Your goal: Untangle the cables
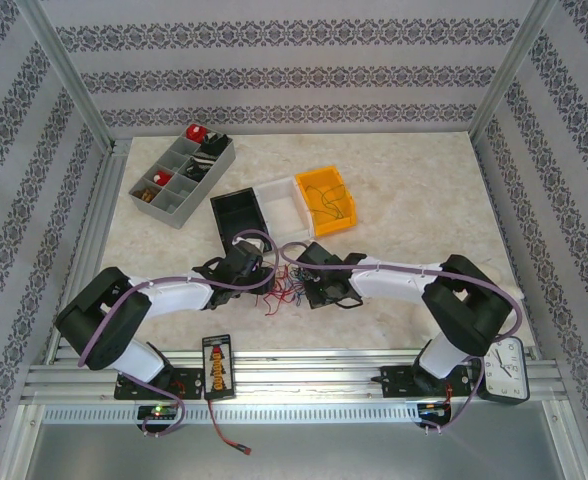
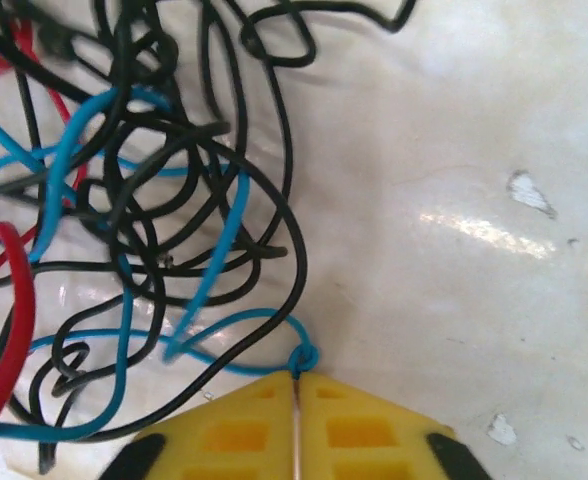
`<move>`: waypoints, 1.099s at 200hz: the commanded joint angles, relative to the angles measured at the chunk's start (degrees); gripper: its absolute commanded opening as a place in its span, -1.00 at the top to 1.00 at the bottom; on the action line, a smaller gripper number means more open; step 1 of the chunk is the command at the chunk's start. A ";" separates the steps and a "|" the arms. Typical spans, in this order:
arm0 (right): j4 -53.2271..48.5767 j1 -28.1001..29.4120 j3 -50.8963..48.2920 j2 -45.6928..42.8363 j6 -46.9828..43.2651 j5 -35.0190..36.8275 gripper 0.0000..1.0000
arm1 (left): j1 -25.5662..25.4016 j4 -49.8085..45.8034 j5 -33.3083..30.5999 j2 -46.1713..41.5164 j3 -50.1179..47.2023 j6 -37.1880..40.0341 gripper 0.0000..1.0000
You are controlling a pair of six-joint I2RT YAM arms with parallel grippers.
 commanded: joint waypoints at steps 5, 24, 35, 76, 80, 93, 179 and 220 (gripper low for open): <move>-1.91 -0.25 0.10 1.17 0.93 3.15 1.00 | -0.65 1.86 -1.43 1.49 0.38 -0.90 0.35; -1.93 -1.70 -0.96 -0.63 2.15 5.23 1.00 | -0.66 2.88 -2.27 2.40 -0.20 -2.08 0.59; -1.93 -3.17 -1.91 -2.17 3.28 6.01 1.00 | -0.65 3.05 -3.04 2.81 -0.34 -2.80 0.80; -0.22 -12.21 -7.62 -10.15 9.69 4.42 1.00 | -0.64 0.94 -6.64 2.53 -0.25 -4.48 1.00; 0.02 -13.30 -8.33 -11.01 10.48 4.16 1.00 | -0.59 0.71 -6.93 2.48 -0.25 -4.54 1.00; 0.50 -17.24 -10.62 -14.02 12.63 3.27 1.00 | -0.58 -0.22 -8.05 2.19 -0.25 -5.00 1.00; 5.05 -23.94 -12.23 -21.61 8.15 -4.14 0.93 | -0.65 -1.74 -7.74 2.82 0.72 -3.29 1.00; 6.61 -10.50 -4.55 -14.54 2.02 -2.20 0.43 | -0.74 -1.30 -5.15 4.18 1.25 -2.56 1.00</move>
